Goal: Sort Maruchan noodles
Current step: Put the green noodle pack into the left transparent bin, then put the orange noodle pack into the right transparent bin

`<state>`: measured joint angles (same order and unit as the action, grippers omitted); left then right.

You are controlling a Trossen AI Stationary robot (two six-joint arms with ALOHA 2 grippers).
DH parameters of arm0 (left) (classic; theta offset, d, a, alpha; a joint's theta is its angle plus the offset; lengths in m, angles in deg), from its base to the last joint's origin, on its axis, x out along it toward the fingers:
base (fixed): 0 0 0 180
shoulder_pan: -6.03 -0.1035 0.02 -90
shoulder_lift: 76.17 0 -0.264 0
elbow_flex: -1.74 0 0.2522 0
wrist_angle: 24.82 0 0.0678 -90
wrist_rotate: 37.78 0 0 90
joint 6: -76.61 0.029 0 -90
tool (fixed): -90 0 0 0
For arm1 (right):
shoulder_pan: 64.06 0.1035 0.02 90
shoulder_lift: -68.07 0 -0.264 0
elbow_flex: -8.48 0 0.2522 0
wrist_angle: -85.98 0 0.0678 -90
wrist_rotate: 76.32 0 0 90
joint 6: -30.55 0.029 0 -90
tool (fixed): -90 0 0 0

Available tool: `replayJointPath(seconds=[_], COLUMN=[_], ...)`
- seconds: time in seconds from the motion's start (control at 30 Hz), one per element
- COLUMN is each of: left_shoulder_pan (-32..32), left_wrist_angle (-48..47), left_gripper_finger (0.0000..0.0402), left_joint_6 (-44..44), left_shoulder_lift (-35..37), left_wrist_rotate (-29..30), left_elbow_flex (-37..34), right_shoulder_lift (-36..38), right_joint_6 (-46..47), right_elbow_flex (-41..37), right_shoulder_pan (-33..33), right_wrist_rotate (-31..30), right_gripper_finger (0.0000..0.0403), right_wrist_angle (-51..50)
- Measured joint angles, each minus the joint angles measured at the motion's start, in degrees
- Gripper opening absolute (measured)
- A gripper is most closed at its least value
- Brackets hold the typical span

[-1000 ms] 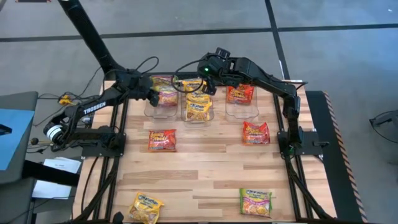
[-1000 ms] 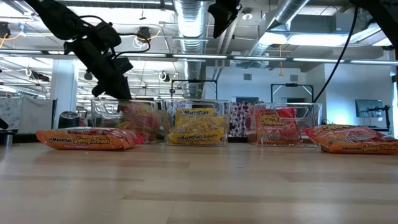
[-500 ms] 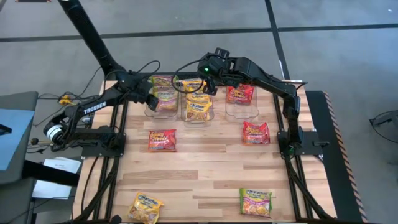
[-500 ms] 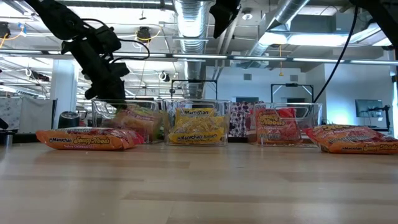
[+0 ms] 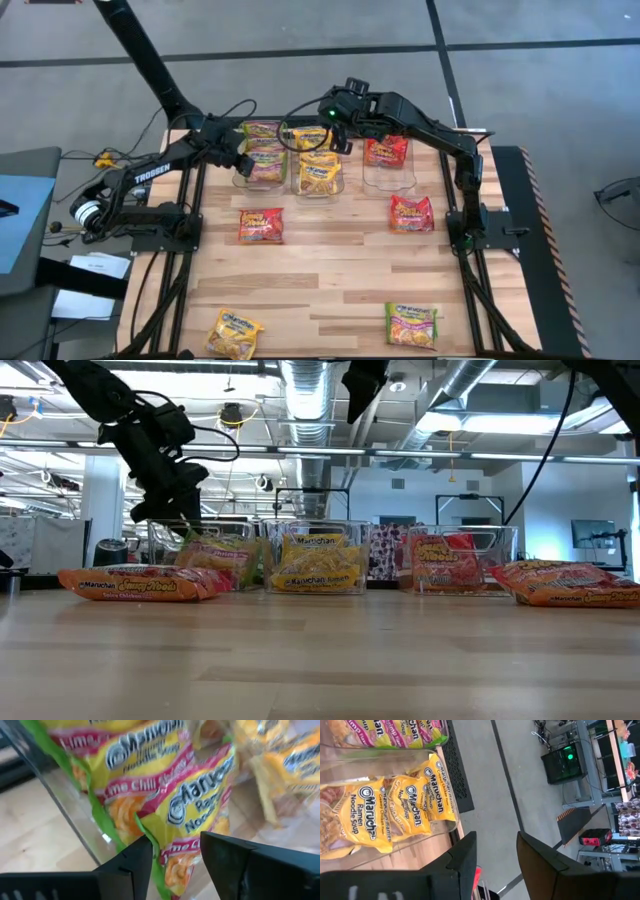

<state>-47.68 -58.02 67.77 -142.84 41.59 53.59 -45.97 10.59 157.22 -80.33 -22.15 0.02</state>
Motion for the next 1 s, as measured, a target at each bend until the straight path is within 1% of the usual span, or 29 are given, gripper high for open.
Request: replayJointPath(seconds=[0.1, 0.23, 0.37, 0.5, 0.53, 0.63, 0.7, 0.83, 1.0], left_shoulder_pan=[-0.02, -0.02, -0.02, -0.02, -0.02, -0.02, 0.00, -0.02, 0.07], left_wrist_angle=[-0.96, -4.87, -8.64, -9.37, -9.57, -9.41, -9.74, -11.03, -15.74], left_gripper_finger=[0.0153, 0.0153, 0.0153, 0.0153, 0.0153, 0.0153, 0.0153, 0.0153, 0.0153], left_joint_6=[-0.40, 1.83, 2.34, 2.44, 2.29, 3.03, 3.65, 3.60, 3.97], left_shoulder_lift=[0.00, 0.00, 0.00, 0.00, 0.00, 0.00, 0.00, 0.00, 0.00], left_wrist_rotate=[0.46, 2.31, 2.42, 2.42, 2.45, 2.48, 3.12, 3.36, 0.34], left_elbow_flex=[1.84, 3.69, 4.23, 5.24, 5.81, 7.71, 9.14, 12.86, 20.03], right_shoulder_lift=[0.00, 0.00, 0.00, 0.00, 0.00, -0.02, -0.02, -0.03, -0.04], right_joint_6=[0.00, 0.04, 0.19, 0.42, 0.42, 0.46, 0.62, 3.49, 7.47], right_elbow_flex=[0.00, 0.00, 0.00, 0.00, 0.00, 0.00, 0.00, 0.00, 0.00], right_shoulder_pan=[0.00, 0.10, 0.11, 0.11, 0.11, 0.11, 0.17, 0.52, 0.88], right_wrist_rotate=[0.00, 0.00, 0.00, 0.05, 0.50, 4.33, 5.78, 5.96, 5.99], right_gripper_finger=[0.0162, 0.0162, 0.0162, 0.0162, 0.0162, 0.0162, 0.0162, 0.0162, 0.0162], right_wrist_angle=[-0.04, -0.31, -0.65, -1.74, -2.48, -5.86, -8.01, -10.63, -14.11])
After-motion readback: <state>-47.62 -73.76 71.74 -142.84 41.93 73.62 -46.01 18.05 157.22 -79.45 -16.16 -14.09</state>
